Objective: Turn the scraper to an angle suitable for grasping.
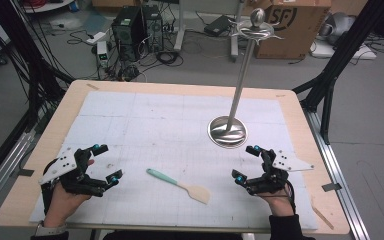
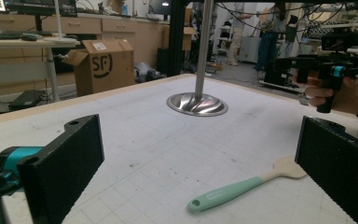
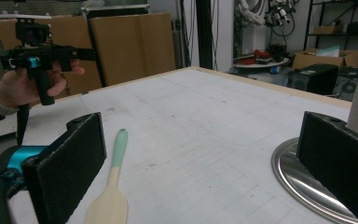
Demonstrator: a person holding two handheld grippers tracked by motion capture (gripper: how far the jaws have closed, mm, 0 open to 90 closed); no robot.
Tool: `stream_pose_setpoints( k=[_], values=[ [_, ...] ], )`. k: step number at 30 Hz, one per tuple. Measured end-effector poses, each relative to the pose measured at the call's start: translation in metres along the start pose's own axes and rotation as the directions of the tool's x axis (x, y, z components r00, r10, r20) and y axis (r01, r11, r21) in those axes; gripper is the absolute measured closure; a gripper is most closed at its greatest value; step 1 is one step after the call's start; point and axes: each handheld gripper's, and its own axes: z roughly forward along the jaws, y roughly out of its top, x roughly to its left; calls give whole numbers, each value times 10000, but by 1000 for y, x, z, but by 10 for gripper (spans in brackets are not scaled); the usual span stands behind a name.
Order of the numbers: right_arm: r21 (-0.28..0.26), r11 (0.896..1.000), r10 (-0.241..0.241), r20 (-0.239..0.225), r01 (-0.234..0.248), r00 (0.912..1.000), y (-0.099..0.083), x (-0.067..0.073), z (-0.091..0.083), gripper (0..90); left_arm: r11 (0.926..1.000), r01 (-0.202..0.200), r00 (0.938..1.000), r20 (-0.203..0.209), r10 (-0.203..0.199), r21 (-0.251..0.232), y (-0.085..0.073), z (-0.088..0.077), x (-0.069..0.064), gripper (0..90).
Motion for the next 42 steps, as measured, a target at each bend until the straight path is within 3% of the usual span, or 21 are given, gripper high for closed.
stream_pose_setpoints(
  k=[11,17,22,28,32,38,40,42],
  values=[
    [26,10000,34,33,-34,10000,1,3,4,6,10000,85,10000,-41,-85,13,0,0,1,17],
    [439,9983,384,-238,-373,9990,1,9,12,19,10000,88,10000,14,-88,9,1,0,0,17],
    [863,9956,422,-556,-373,9976,2,13,18,192,10000,76,10000,1,-76,48,1,0,0,17],
    [1467,9856,910,-427,-839,9949,-1,15,26,396,10000,49,10000,86,-49,-31,1,0,-1,17],
    [1736,9817,953,-878,-789,9916,-2,20,32,555,9999,48,9999,99,-47,-115,3,-1,-2,17],
    [2528,9639,1155,-1126,-839,9869,-4,27,44,839,10000,58,10000,46,-58,-73,2,-1,-1,17],
    [2755,9591,1034,-1291,-645,9862,-5,30,49,897,10000,55,10000,31,-55,-54,2,-2,0,17],
    [2978,9523,1126,-1408,-664,9836,-6,33,54,897,10000,85,10000,21,-85,-34,2,-2,0,17]
  ],
)
